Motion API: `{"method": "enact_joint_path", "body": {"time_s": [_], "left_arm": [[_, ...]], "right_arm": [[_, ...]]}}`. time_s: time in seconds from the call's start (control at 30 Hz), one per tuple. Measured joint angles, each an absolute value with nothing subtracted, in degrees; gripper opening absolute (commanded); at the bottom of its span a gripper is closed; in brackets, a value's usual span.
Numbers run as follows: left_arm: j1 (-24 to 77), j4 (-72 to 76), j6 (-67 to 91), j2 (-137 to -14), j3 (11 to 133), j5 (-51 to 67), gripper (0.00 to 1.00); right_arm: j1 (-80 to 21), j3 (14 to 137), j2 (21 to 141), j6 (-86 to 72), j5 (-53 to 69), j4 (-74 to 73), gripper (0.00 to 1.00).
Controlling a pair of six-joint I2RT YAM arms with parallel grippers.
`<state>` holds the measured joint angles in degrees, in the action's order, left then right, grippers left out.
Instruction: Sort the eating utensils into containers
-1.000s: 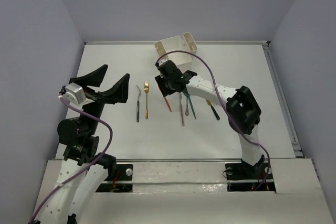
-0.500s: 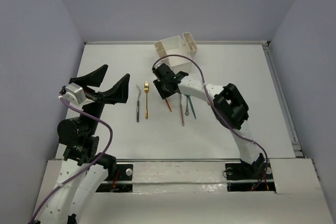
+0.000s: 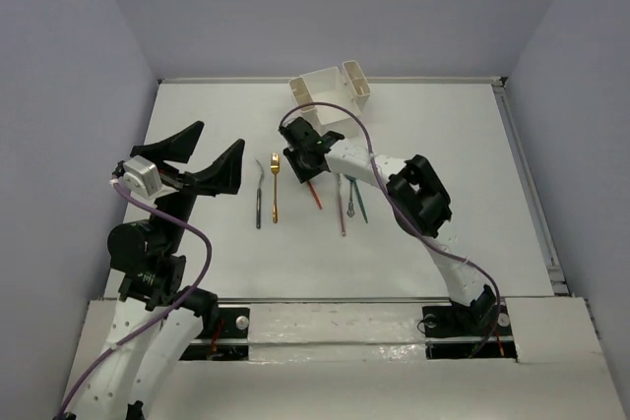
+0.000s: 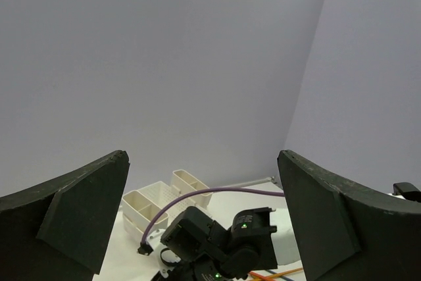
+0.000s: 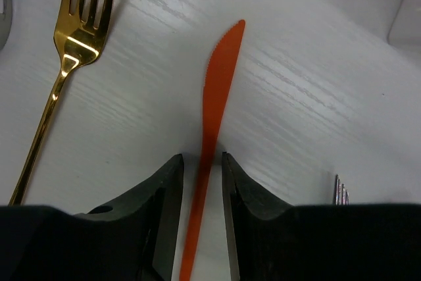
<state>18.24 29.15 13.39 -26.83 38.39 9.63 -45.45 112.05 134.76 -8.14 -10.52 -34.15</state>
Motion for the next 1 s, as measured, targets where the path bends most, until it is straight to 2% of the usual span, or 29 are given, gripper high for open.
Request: {"method": "enact_joint_path", "body": {"time_s": [0.1, 0.17, 0.5, 0.6, 0.83, 1.0], "left_arm": [[18.2, 29.1, 13.4, -26.8, 38.4, 9.7, 0.99], [18.2, 29.1, 13.4, -26.8, 38.4, 9.7, 0.99], [18.2, 29.1, 13.4, -26.8, 38.4, 9.6, 0.99], [18.2, 29.1, 13.4, -26.8, 38.4, 9.6, 0.99], [18.2, 29.1, 13.4, -26.8, 38.4, 9.6, 0.99], [18.2, 29.1, 13.4, -26.7, 38.4, 9.3, 0.99]], "right_arm": [[-45.4, 112.0, 134.8, -8.2, -10.4, -34.1, 0.32], [-45.4, 111.8, 134.8, -8.4, -10.4, -33.9, 0.25], [-45.4, 109.6, 133.6, -9.3, -10.0, -32.7, 0.13], [-45.4, 108.5, 133.0, -9.4, -9.9, -32.2, 0.0], [-45.3, 105.3, 130.7, -9.5, -9.0, -31.3, 0.0], [-44.6, 100.2, 124.5, -10.3, -6.7, -29.1, 0.0]]}}
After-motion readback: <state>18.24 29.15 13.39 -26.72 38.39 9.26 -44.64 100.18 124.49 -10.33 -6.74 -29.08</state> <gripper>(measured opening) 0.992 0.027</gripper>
